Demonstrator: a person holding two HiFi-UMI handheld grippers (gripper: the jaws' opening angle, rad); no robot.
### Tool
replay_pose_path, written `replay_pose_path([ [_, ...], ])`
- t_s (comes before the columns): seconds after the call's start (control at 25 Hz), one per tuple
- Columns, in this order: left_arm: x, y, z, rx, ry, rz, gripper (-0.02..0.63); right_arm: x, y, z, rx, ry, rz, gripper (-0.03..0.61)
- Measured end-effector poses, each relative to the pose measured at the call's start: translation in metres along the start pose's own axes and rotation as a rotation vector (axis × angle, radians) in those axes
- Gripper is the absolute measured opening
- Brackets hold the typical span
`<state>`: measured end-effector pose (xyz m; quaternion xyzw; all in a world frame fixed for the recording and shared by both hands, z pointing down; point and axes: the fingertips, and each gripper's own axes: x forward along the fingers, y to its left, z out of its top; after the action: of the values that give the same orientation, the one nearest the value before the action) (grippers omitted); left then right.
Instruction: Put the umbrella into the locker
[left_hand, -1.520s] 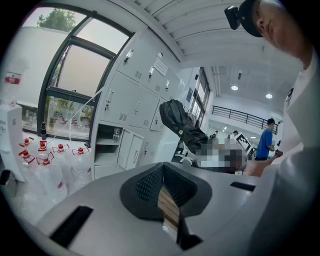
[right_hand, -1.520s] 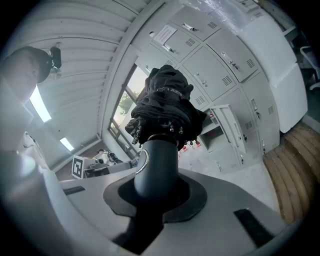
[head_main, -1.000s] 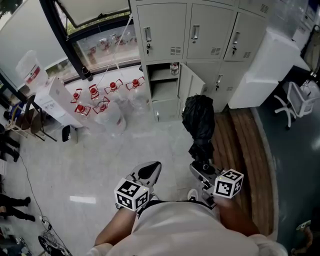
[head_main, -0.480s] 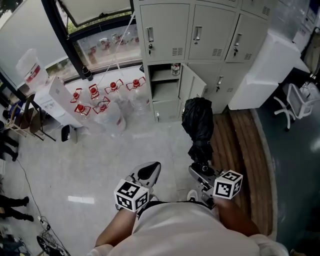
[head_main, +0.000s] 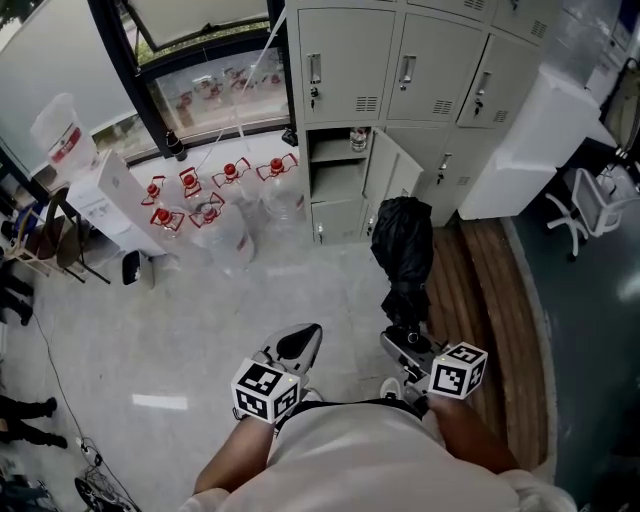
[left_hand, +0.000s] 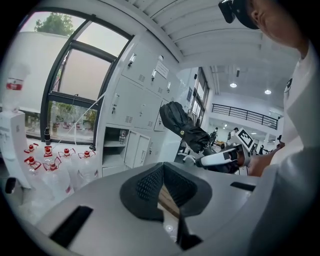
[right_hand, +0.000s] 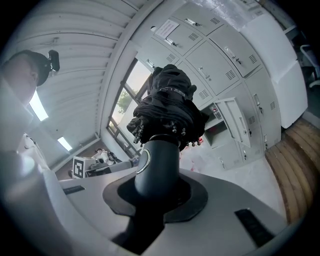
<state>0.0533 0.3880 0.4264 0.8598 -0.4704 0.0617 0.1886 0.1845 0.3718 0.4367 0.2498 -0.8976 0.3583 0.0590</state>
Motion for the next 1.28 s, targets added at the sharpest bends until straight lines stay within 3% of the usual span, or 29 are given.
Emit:
replay_pose_path([
  [0.32,-0.039,0.033,-0.015,0.045,0.035,-0.028,0.017,0.029,0.030,-0.029,0.019,-0.012,-0.038,0.110],
  [0.6,-0.050,0.048,-0.032,0.014,0.059,-0.052,0.017,0.043,0.035,-0.039,0.046,-0.008,-0.073,0.110],
  [0.92,-0.036,0.079,-0.012,0.007,0.030,-0.021,0.017,0.073,0.021,-0.017,0.045,0.003,-0.053,0.110],
  [1.12,-0.006,0.101,-0.007,0.000,0.061,0.011,0.015,0.097,-0.011,0.011,0.044,0.015,-0.028,0.110],
  [1.28,0.036,0.128,0.022,0.026,0.052,0.030,0.015,0.121,-0.047,0.048,0.024,0.014,-0.010,0.110],
])
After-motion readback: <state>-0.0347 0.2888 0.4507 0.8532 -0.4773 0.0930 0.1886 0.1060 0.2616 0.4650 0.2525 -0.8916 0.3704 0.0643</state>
